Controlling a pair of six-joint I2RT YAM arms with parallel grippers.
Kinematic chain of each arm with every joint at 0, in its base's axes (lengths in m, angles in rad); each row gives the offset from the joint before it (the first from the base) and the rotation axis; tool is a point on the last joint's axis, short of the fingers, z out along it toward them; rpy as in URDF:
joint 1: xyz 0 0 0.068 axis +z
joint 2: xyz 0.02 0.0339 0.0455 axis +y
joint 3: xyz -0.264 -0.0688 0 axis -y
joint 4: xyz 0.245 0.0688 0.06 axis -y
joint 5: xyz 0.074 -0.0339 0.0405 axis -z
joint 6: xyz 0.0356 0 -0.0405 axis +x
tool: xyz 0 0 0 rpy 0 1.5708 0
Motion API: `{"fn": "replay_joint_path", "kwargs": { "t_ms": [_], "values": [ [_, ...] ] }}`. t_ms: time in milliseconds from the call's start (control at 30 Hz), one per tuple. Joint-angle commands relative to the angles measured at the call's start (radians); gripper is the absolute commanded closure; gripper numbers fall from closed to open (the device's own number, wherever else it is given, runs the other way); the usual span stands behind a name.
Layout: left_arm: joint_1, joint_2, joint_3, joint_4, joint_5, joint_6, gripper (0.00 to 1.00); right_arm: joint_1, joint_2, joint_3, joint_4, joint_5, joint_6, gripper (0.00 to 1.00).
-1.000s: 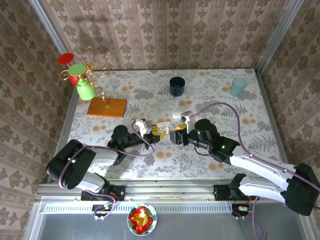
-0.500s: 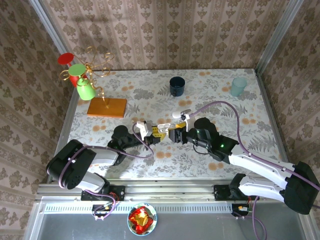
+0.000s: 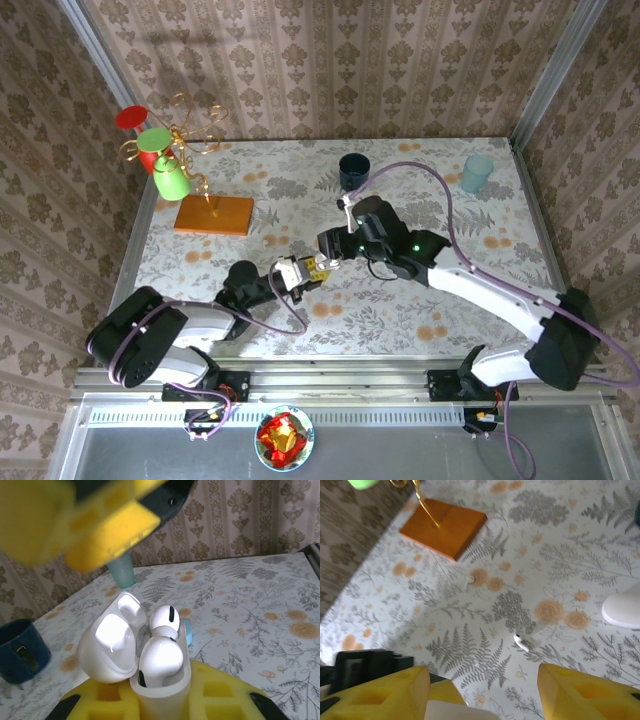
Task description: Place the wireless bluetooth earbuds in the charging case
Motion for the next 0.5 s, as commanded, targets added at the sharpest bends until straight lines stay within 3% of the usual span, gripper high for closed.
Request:
{"fn": "replay_joint_path", "kwargs": {
  "t_ms": [0, 467],
  "values": [
    [-0.006, -0.018, -0.008, 0.040, -0.025, 0.039, 1.00, -0.003, 0.076, 0.084, -0.170, 0.022, -0.049, 0.39],
    [0.007, -0.033, -0.012, 0.034, -0.031, 0.001, 1.00, -0.004, 0.091, 0.056, -0.256, -0.060, -0.117, 0.39]
  ]
}}
